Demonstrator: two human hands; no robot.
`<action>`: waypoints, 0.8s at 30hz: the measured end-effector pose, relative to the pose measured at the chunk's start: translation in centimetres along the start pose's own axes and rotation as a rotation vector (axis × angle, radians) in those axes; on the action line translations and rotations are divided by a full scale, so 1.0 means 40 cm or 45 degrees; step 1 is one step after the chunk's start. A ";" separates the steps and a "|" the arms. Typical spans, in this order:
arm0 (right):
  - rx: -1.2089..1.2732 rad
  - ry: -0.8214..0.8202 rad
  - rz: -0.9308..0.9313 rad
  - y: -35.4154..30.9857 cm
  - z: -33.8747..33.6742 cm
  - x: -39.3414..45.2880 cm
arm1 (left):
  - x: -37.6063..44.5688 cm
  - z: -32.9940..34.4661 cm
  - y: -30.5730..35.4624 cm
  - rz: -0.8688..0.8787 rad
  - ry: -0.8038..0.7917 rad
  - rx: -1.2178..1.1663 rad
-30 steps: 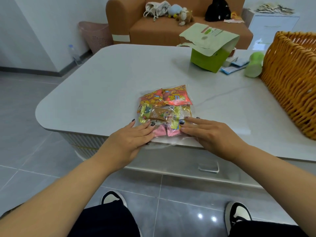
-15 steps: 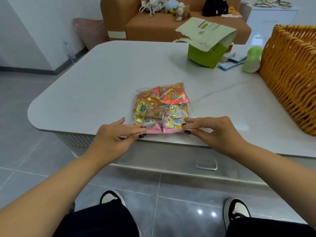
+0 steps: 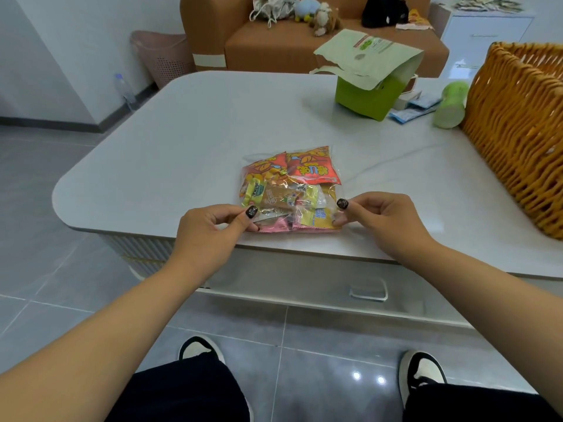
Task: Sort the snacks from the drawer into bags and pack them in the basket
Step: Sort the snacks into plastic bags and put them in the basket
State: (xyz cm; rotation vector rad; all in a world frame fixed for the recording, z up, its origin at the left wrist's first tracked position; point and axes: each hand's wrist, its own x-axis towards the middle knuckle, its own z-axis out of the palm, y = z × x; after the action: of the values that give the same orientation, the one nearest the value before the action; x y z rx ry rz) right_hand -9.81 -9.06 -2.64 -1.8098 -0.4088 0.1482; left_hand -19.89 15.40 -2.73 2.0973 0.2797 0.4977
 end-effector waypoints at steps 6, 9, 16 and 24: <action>-0.125 0.222 -0.037 -0.005 0.034 0.004 | 0.001 0.005 0.010 -0.019 0.049 0.019; -0.205 0.280 0.014 -0.015 0.044 0.009 | 0.008 0.006 0.021 -0.163 0.039 -0.107; -0.391 0.352 0.163 -0.026 0.049 0.021 | 0.012 0.014 0.028 -0.436 0.097 -0.191; -0.627 0.272 0.273 -0.044 0.044 0.035 | 0.034 0.006 0.020 -0.595 0.042 0.027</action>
State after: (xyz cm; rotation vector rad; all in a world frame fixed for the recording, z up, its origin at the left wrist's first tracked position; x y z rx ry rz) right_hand -9.40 -6.57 -1.31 -2.3270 -0.0988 -0.0016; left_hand -18.57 15.31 -1.84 1.9587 0.7737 0.2480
